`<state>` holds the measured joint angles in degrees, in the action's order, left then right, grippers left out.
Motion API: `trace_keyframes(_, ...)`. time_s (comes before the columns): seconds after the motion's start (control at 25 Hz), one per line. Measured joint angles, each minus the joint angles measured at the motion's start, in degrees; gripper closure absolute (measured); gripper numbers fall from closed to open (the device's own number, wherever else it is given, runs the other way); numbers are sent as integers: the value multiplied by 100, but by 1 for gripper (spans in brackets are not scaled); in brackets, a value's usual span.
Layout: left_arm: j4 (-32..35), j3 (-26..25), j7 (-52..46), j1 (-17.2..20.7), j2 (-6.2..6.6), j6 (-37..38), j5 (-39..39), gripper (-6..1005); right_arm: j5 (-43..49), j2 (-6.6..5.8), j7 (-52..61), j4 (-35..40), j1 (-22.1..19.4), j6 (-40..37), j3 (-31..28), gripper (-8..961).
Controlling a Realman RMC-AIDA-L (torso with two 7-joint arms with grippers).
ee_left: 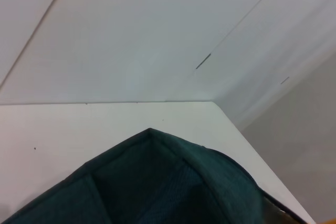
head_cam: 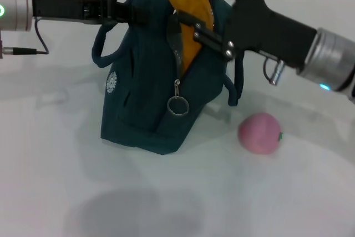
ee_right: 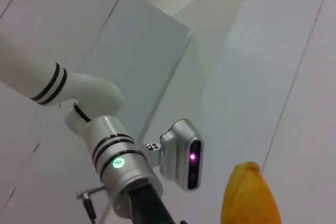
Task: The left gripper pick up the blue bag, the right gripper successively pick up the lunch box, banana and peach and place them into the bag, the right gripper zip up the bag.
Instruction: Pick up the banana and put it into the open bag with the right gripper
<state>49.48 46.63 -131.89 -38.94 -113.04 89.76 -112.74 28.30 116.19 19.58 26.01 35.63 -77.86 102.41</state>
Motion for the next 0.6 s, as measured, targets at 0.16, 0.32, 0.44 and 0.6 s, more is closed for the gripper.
trace_keyframes(0.16, 0, -5, 2, 13, 2, -2, 0, 951, -9, 1, 291, -31, -116, -95, 33, 515)
trace_keyframes(0.32, 0, -5, 4, 30, 1, 0, 0, 951, -121, 1, 910, -81, -170, 55, 46, 515)
trace_keyframes(0.44, 0, -6, 8, 43, 1, 1, 0, 952, -125, 0, 1633, -83, -144, 378, 53, 514)
trace_keyframes(0.6, 0, -9, 27, 46, -14, 8, 0, 952, -99, 0, 2503, -86, -77, 815, 100, 514)
